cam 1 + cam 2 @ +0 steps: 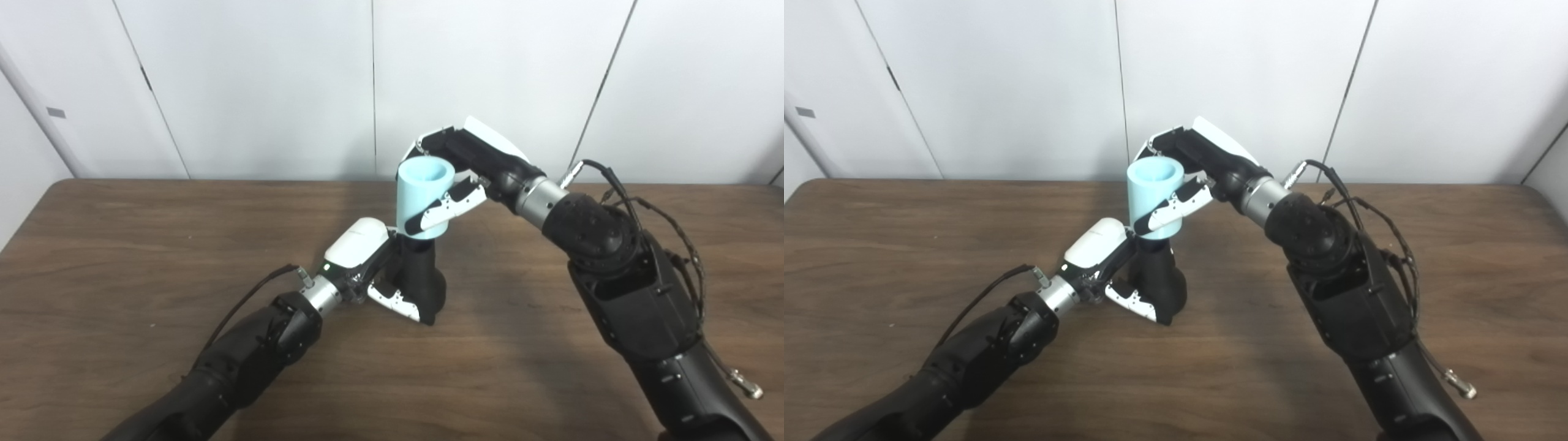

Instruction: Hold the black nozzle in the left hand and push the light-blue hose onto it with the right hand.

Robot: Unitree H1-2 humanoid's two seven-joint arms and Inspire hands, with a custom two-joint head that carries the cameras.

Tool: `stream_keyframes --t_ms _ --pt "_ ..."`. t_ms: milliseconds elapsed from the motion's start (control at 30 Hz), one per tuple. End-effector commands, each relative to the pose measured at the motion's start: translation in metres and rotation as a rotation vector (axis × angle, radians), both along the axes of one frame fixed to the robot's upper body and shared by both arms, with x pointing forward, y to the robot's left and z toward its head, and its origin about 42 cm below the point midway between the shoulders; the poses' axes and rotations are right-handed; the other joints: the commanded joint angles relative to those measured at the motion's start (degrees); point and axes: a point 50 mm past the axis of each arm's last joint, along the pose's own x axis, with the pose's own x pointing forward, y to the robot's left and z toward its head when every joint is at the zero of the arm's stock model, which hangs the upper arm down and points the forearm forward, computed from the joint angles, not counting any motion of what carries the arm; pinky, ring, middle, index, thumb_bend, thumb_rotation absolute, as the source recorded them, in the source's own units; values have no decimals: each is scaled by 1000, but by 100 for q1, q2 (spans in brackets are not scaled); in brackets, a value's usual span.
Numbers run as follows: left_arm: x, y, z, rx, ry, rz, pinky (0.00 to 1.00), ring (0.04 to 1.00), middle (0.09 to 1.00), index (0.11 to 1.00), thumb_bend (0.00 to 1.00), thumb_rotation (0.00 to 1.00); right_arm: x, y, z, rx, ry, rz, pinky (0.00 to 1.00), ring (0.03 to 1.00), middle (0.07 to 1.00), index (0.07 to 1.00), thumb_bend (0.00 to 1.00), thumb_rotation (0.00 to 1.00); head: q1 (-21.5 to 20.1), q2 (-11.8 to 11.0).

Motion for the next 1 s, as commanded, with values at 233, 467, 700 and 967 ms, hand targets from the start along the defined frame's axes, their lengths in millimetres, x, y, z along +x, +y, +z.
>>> stream_keyframes --t_ms 233,467,700,967 --pt "-62 7 -93 306 301 -52 525 600 488 481 525 0 -7 6 17 42 -85 61 365 410 470 485 529 0 23 15" --pt "-62 7 -92 306 301 -50 529 602 498 474 524 0 -7 9 3 12 -62 39 352 407 464 489 529 0 56 29" --pt "-63 9 -91 302 301 -47 515 595 492 478 525 0 1 1 -15 -10 -38 25 371 411 464 491 529 0 76 41" --pt "-65 10 -91 302 304 -42 516 595 490 480 525 0 0 -3 -28 -37 -144 38 424 442 465 491 530 0 91 52"
